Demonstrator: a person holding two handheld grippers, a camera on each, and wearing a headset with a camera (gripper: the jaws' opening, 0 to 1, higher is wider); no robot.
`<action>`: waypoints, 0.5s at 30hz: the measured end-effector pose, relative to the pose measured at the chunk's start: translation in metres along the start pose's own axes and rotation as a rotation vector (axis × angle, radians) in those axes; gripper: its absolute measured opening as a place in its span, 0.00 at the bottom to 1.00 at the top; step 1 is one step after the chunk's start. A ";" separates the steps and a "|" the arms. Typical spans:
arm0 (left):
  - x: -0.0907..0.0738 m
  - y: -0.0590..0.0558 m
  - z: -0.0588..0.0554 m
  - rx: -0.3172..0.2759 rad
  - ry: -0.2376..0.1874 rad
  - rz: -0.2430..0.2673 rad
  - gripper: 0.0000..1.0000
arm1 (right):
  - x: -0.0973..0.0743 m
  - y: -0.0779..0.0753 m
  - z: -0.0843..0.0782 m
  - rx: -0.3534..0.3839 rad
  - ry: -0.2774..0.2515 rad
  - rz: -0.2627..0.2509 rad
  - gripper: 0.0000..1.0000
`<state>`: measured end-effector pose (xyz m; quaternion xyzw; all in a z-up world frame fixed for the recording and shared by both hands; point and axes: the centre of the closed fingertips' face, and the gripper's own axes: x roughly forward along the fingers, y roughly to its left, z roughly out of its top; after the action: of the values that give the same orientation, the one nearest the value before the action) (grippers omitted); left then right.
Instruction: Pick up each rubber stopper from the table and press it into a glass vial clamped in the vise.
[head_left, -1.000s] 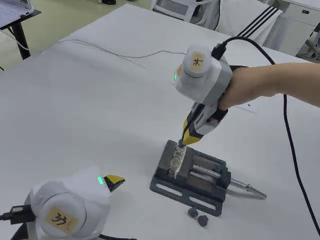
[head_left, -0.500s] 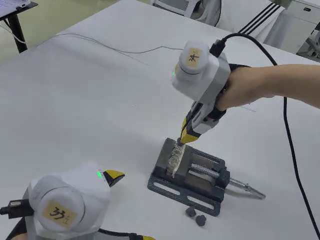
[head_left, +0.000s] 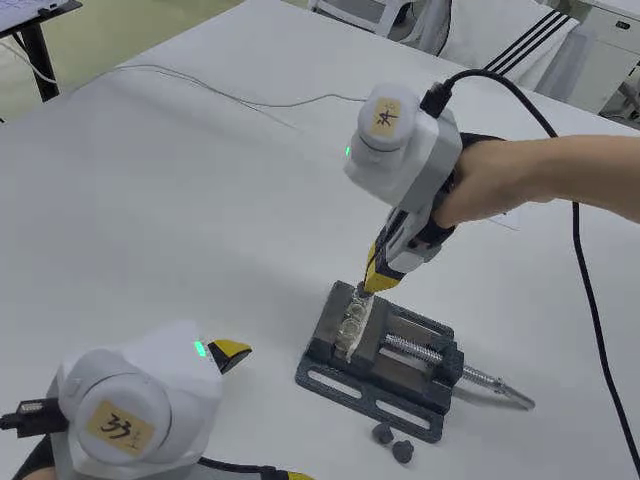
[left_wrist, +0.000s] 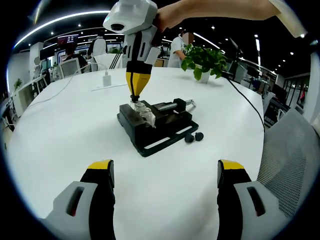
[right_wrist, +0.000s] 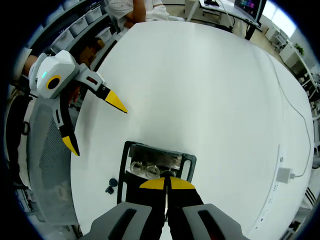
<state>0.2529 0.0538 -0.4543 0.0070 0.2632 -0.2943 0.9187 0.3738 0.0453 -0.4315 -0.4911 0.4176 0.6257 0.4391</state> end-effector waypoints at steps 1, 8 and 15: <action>0.001 0.000 0.000 0.000 0.000 -0.002 0.83 | 0.000 0.001 0.000 0.011 -0.002 0.000 0.00; 0.006 0.000 0.002 -0.002 -0.001 -0.010 0.83 | 0.000 -0.003 -0.002 0.016 0.032 -0.007 0.00; 0.010 0.000 0.006 -0.002 -0.010 -0.015 0.83 | 0.002 -0.010 -0.001 0.031 0.072 -0.003 0.00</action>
<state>0.2626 0.0479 -0.4540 0.0029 0.2591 -0.3008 0.9178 0.3829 0.0475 -0.4347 -0.5071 0.4419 0.6006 0.4323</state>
